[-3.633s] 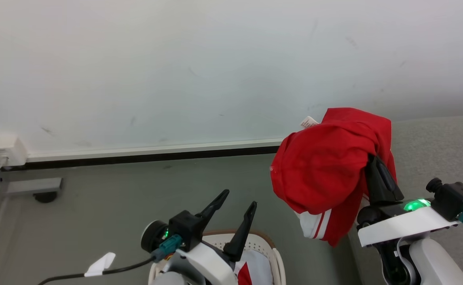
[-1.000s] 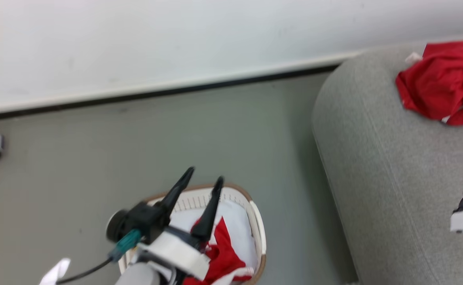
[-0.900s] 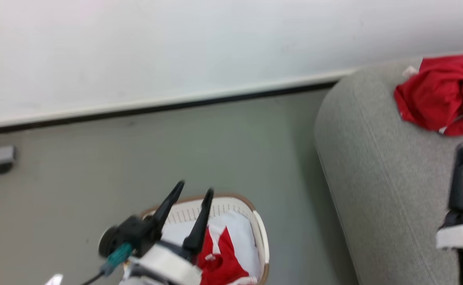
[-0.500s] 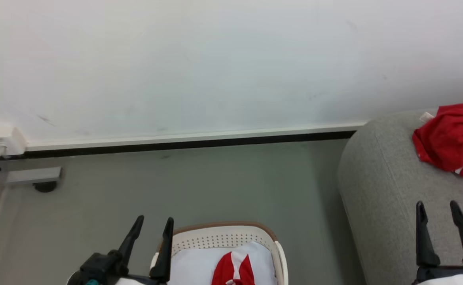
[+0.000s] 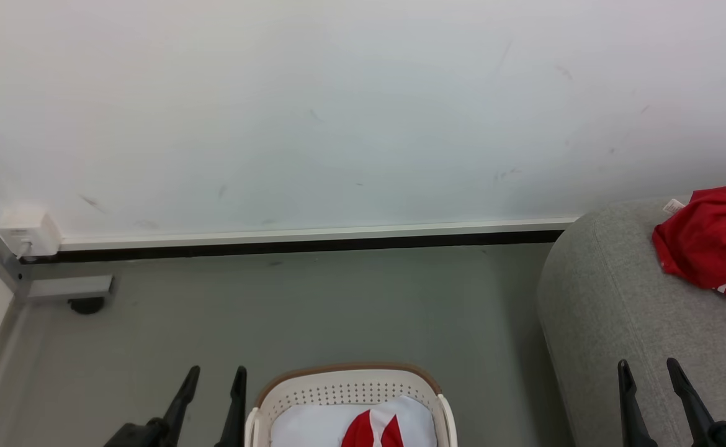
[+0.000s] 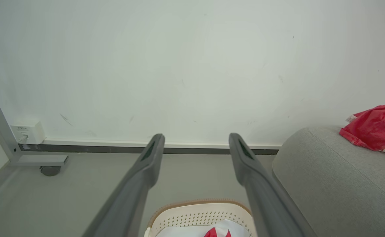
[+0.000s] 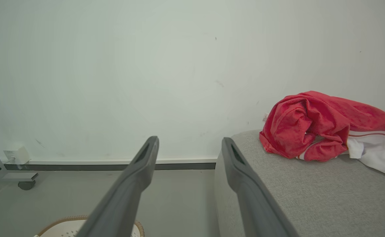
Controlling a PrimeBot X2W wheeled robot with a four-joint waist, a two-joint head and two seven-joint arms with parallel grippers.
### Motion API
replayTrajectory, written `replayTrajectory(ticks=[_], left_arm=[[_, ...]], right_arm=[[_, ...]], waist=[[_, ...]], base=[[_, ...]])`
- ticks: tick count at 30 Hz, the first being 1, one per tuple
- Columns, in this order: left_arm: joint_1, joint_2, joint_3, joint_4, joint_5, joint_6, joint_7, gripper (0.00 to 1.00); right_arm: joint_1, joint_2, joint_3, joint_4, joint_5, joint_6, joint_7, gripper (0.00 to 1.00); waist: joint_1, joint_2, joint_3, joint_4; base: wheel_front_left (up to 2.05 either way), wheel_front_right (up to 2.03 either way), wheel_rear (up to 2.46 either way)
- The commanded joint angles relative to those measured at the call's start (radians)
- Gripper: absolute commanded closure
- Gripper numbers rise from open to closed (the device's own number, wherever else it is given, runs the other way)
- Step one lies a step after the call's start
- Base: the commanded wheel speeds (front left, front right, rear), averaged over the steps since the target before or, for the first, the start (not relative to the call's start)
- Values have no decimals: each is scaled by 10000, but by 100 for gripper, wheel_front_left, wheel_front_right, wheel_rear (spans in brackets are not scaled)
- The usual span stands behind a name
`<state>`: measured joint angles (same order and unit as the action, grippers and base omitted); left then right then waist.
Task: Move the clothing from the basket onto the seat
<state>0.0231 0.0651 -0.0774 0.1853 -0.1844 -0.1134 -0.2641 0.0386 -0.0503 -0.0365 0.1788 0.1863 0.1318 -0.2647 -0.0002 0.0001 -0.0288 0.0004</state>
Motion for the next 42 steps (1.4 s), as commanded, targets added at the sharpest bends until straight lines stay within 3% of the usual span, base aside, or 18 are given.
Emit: replayTrajectory(ticks=[1, 15, 23, 32, 42], left_arm=[[144, -36, 59, 15, 173, -26, -5, 0], [80, -117, 187, 118, 349, -162, -6, 0], [-108, -48, -377, 835, 584, -172, -6, 0], [-1467, 283, -2028, 3626, 844, -158, 161, 0], [-3400, 445, -3271, 6909, 713, -160, 1645, 0]], right_arm=[[97, -10, 53, 53, 92, -22, 6, 0], [-85, -6, 212, 106, 195, -22, 5, 0], [-196, -7, 341, 18, 178, -22, 5, 0], [-625, -9, 426, -169, 280, -22, 5, 0], [-1415, -6, 425, -542, 521, -22, 7, 0]], waist=[[2, -1, 1, 15], [2, -1, 136, 42], [2, -1, 394, -259], [2, -1, 1422, -844], [2, -1, 3116, -1604]], base=[[0, 0, 0], [0, 0, 0], [0, 0, 0], [0, 0, 0], [0, 0, 0]])
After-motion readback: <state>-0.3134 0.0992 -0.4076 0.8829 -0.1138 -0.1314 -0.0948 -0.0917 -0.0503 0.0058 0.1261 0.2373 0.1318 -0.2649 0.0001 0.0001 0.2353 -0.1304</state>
